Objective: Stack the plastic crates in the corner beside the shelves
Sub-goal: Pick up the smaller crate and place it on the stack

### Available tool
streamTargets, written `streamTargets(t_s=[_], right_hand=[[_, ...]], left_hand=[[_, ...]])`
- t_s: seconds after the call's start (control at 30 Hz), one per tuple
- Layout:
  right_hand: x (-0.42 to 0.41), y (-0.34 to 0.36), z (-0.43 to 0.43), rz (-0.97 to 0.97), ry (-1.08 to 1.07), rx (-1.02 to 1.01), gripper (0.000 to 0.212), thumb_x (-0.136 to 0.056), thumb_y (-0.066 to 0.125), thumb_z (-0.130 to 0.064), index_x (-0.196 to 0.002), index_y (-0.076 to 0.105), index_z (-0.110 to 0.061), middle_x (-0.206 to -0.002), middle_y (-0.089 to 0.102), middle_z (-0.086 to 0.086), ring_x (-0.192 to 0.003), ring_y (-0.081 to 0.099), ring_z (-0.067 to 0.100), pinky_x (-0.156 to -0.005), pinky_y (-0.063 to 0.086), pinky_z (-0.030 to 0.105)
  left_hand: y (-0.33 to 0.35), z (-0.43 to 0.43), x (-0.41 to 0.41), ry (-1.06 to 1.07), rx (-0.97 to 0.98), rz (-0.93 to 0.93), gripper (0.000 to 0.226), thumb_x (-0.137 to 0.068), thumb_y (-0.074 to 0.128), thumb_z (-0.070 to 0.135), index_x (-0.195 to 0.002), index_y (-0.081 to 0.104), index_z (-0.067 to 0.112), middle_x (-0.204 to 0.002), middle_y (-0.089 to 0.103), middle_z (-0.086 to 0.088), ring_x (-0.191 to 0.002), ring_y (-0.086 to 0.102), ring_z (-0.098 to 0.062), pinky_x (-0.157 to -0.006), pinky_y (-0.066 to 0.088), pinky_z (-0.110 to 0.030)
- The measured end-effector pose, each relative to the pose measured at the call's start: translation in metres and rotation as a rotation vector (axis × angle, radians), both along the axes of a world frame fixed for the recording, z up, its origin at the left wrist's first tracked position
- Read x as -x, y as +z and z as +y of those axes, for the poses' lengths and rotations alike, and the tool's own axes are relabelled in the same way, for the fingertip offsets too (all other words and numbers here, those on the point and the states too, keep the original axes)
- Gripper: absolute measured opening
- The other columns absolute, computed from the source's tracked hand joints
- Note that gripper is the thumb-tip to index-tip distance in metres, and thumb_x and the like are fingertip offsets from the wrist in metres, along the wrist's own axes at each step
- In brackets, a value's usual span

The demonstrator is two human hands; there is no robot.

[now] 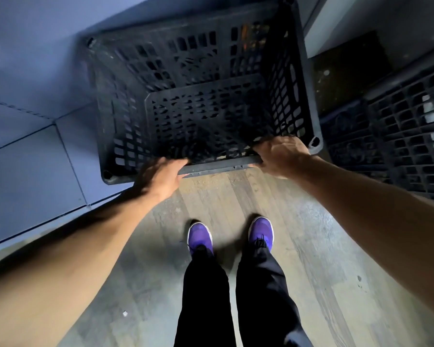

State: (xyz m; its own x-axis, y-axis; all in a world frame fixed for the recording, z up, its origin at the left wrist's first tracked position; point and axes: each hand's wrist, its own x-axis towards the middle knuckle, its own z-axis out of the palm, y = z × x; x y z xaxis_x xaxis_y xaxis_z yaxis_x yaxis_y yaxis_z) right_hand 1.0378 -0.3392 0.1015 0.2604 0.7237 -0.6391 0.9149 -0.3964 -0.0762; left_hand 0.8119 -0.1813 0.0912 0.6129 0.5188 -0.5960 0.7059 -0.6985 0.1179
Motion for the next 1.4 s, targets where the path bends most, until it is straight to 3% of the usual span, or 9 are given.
streamTargets(t_s=[0.23,0.43,0.7,0.87,1.07,1.27,1.4], right_hand=[[0.018,0.026,-0.044,-0.047,-0.014,0.008,0.046,-0.097,0.043,-0.044,-0.138,0.047,-0.023,-0.129,0.056,0.013,-0.120,0.052,0.031,-0.104,0.031,0.035],[0.013,0.076,-0.072,-0.017,-0.010,-0.073,0.035,-0.093,0.047,-0.050,-0.116,0.058,-0.027,-0.109,0.069,0.005,-0.104,0.063,0.028,-0.087,0.043,0.032],[0.032,0.123,-0.148,-0.017,-0.035,-0.103,0.048,-0.095,0.033,-0.061,-0.111,0.061,-0.026,-0.095,0.069,0.002,-0.089,0.065,0.023,-0.076,0.040,0.029],[0.044,0.170,-0.185,0.019,-0.127,-0.138,0.052,-0.094,0.034,-0.062,-0.104,0.064,-0.022,-0.092,0.070,0.003,-0.087,0.066,0.025,-0.074,0.040,0.028],[0.054,0.232,-0.208,0.020,-0.234,-0.073,0.044,-0.093,0.040,-0.063,-0.098,0.061,-0.026,-0.083,0.067,-0.002,-0.072,0.063,0.020,-0.064,0.043,0.029],[0.090,0.294,-0.227,-0.072,-0.362,-0.105,0.038,-0.093,0.046,-0.059,-0.102,0.061,-0.025,-0.089,0.069,-0.004,-0.075,0.065,0.021,-0.063,0.044,0.028],[0.126,0.333,-0.232,-0.127,-0.468,-0.095,0.034,-0.094,0.046,-0.056,-0.100,0.059,-0.025,-0.087,0.067,-0.004,-0.066,0.054,0.018,-0.059,0.038,0.026]], left_hand=[[0.034,-0.029,0.012,-0.005,-0.023,0.033,0.044,-0.097,0.056,0.036,-0.140,0.047,0.038,-0.127,0.063,-0.007,-0.112,0.059,-0.032,-0.093,0.047,-0.036],[0.089,-0.050,0.004,-0.067,0.016,0.069,0.047,-0.099,0.052,0.031,-0.145,0.042,0.034,-0.130,0.059,-0.010,-0.116,0.055,-0.032,-0.096,0.042,-0.035],[0.154,-0.105,0.012,-0.154,0.046,0.162,0.050,-0.098,0.052,0.026,-0.145,0.039,0.037,-0.127,0.059,-0.009,-0.115,0.053,-0.032,-0.097,0.039,-0.037],[0.201,-0.137,0.012,-0.233,0.043,0.113,0.042,-0.097,0.051,0.043,-0.138,0.050,0.031,-0.111,0.067,-0.012,-0.100,0.062,-0.030,-0.089,0.047,-0.039],[0.252,-0.150,-0.001,-0.288,0.119,0.024,0.043,-0.096,0.055,0.041,-0.137,0.054,0.027,-0.109,0.069,-0.013,-0.101,0.065,-0.029,-0.085,0.048,-0.037],[0.290,-0.142,0.005,-0.453,0.149,-0.091,0.042,-0.095,0.057,0.043,-0.134,0.055,0.031,-0.104,0.072,-0.011,-0.095,0.069,-0.028,-0.080,0.051,-0.035],[0.311,-0.134,0.010,-0.592,0.173,-0.147,0.039,-0.094,0.058,0.043,-0.131,0.056,0.031,-0.102,0.073,-0.008,-0.093,0.069,-0.026,-0.078,0.049,-0.034]])
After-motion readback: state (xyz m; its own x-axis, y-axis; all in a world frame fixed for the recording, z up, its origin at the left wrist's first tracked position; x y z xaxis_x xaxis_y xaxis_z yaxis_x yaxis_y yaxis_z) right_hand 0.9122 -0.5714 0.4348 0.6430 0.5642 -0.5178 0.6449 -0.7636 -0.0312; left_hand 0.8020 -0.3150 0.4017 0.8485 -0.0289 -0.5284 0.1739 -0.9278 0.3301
